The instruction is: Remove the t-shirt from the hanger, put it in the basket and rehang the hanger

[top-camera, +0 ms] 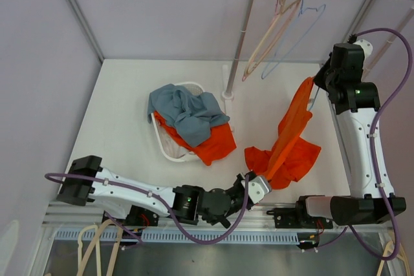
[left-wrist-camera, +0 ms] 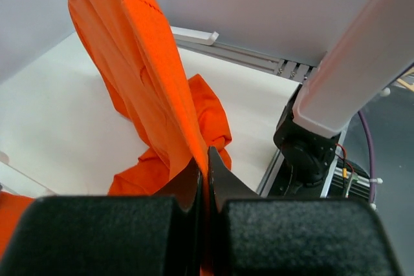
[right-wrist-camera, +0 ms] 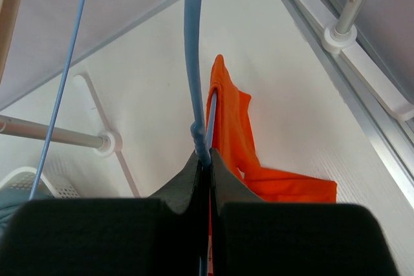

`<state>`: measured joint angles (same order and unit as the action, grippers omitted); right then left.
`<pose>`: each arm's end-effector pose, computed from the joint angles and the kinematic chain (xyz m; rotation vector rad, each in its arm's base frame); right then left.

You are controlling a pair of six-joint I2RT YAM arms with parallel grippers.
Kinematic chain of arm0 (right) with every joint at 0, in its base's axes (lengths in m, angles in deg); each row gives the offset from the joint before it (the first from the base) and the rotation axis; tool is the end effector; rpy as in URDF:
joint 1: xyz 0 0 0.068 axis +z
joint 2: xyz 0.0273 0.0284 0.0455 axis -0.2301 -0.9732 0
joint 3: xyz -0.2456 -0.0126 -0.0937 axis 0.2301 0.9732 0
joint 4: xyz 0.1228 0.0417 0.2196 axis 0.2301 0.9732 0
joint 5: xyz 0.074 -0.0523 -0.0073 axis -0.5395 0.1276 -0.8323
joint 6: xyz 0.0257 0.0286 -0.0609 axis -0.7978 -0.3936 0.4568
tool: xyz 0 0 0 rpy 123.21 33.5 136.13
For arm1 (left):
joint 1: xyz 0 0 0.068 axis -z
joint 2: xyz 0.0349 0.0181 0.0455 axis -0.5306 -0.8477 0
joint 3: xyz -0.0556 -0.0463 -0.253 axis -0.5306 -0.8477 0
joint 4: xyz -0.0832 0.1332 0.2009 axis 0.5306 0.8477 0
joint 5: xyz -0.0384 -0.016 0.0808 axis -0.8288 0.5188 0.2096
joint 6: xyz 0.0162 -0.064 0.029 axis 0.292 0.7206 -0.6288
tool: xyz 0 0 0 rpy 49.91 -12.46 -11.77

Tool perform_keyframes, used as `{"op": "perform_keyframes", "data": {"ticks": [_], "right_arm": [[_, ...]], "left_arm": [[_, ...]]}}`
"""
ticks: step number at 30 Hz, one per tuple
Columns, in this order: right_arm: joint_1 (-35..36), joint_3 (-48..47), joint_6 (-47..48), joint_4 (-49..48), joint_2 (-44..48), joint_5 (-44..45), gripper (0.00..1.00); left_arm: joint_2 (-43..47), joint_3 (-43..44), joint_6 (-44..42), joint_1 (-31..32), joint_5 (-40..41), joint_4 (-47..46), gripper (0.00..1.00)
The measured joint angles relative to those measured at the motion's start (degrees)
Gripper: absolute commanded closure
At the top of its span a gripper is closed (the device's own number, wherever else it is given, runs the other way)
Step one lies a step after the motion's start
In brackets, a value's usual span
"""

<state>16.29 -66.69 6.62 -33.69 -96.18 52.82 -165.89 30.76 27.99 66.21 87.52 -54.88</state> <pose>0.2704 -0.0045 0.4312 0.5688 1.9767 -0.0381 -0.0134 -0.3448 0.3165 0.8999 1.3891 -0.7460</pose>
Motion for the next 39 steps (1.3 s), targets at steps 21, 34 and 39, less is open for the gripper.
{"op": "perform_keyframes", "data": {"ticks": [21,34,39], "right_arm": [[0.11,3.54,-0.22,-3.91,4.15,-0.79,1.0],[0.94,-9.55,0.42,-4.59,7.39,0.76,1.0],[1.31,-9.64,0.39,-3.65,8.46,0.7,1.0]], "left_arm": [[2.08,10.51,-4.48,1.86,1.36,3.34,0.66],[-2.56,6.64,-2.97,-0.57,-2.16,3.8,0.0],[-4.96,8.15,-5.38,-1.62,-1.92,0.02,0.0]]}}
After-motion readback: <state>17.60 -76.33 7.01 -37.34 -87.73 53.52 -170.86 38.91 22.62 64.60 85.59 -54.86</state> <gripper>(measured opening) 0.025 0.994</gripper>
